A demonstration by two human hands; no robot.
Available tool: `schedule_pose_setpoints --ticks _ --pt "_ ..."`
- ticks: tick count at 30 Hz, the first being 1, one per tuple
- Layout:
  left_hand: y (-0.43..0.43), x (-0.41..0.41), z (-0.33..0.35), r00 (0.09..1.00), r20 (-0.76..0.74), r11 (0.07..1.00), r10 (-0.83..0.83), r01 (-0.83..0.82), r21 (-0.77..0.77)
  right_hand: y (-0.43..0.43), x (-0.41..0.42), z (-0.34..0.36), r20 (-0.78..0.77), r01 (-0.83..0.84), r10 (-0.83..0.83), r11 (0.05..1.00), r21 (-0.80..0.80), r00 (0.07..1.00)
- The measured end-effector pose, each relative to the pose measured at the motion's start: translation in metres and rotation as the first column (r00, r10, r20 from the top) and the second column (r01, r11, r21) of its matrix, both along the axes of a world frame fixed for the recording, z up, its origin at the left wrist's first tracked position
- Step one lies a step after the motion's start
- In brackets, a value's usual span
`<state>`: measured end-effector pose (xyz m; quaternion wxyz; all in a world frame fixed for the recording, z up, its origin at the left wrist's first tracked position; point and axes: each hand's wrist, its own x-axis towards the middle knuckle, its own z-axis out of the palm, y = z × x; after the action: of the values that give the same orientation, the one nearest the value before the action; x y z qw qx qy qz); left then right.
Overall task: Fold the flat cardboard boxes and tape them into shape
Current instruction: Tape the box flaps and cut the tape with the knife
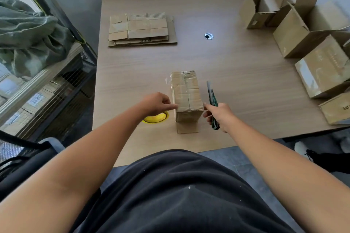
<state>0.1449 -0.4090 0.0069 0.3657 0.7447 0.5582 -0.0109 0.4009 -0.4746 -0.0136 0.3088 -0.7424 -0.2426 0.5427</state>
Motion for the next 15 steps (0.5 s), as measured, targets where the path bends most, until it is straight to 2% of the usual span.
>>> schedule_pose_setpoints --ticks 5,8,10,12,13,15 --pt "0.002 -0.002 -0.014 0.989 0.109 0.994 0.097 -0.090 -0.063 0.004 -0.005 0.003 0.019 -0.038 0.040 0.993 -0.112 0.999" --pt "0.003 -0.001 -0.017 0.984 0.147 0.992 0.099 -0.085 -0.096 -0.001 -0.003 0.016 0.244 -0.084 0.103 0.993 -0.085 0.964" --pt "0.002 0.004 -0.019 0.982 0.159 0.991 0.103 -0.088 -0.097 -0.002 -0.010 0.031 0.401 -0.151 0.122 0.988 0.041 0.908" --pt "0.001 0.009 -0.021 0.980 0.163 0.991 0.115 -0.102 -0.086 -0.001 -0.027 0.046 0.479 -0.317 0.220 0.939 0.130 0.850" --pt "0.000 0.012 -0.021 0.979 0.167 0.991 0.121 -0.108 -0.085 -0.001 -0.037 0.051 0.536 -0.418 0.286 0.897 0.141 0.795" --pt "-0.001 0.016 -0.020 0.973 0.181 0.988 0.140 -0.124 -0.096 -0.001 -0.056 0.053 0.671 -0.600 0.399 0.796 0.086 0.626"
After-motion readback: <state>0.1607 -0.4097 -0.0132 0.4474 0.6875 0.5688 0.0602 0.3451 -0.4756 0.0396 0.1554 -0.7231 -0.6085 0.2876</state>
